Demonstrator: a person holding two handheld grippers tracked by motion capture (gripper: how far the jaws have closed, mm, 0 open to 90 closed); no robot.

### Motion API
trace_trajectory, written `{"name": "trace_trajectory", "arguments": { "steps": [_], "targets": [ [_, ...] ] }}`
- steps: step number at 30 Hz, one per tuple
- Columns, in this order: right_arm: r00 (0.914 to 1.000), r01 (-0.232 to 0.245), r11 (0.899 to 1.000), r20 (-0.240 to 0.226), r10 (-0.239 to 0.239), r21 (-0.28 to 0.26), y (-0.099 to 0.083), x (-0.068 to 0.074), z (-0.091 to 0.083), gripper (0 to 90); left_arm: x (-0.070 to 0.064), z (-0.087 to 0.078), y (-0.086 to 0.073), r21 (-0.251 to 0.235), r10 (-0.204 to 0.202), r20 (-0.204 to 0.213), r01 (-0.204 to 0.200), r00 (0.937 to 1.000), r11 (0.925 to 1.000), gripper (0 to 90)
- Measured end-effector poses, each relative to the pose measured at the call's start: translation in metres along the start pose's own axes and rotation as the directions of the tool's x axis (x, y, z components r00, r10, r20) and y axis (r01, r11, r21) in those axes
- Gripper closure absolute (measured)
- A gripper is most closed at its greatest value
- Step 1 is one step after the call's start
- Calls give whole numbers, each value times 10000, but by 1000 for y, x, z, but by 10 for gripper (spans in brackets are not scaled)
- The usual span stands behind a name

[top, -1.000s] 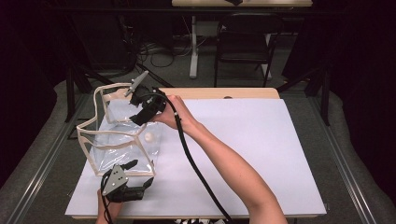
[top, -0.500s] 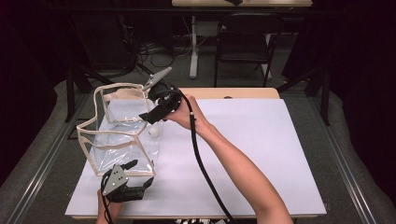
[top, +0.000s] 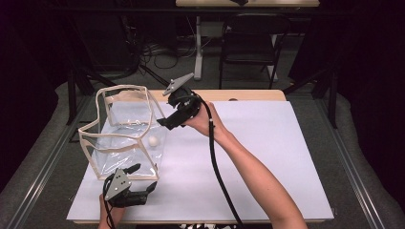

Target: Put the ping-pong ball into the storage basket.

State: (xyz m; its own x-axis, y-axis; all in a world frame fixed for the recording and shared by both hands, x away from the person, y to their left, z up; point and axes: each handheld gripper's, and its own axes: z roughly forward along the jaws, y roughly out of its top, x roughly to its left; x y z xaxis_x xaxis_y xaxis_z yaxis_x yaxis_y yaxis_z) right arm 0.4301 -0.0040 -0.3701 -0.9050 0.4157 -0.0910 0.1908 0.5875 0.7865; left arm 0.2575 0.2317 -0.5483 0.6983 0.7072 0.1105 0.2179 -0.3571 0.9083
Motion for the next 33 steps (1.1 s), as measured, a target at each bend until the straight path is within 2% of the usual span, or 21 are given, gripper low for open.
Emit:
{"name": "trace_trajectory", "arguments": {
  "steps": [17,33],
  "targets": [
    [9986,-338,9992,408,329,218,-44,-9,-16,58,0,2,0,-45,46,142,-45,9999,10000,161],
    [9964,-665,9966,561,638,481,-81,-15,-23,39,0,2,0,-5,39,128,-39,9999,10000,161]
  ]
}}
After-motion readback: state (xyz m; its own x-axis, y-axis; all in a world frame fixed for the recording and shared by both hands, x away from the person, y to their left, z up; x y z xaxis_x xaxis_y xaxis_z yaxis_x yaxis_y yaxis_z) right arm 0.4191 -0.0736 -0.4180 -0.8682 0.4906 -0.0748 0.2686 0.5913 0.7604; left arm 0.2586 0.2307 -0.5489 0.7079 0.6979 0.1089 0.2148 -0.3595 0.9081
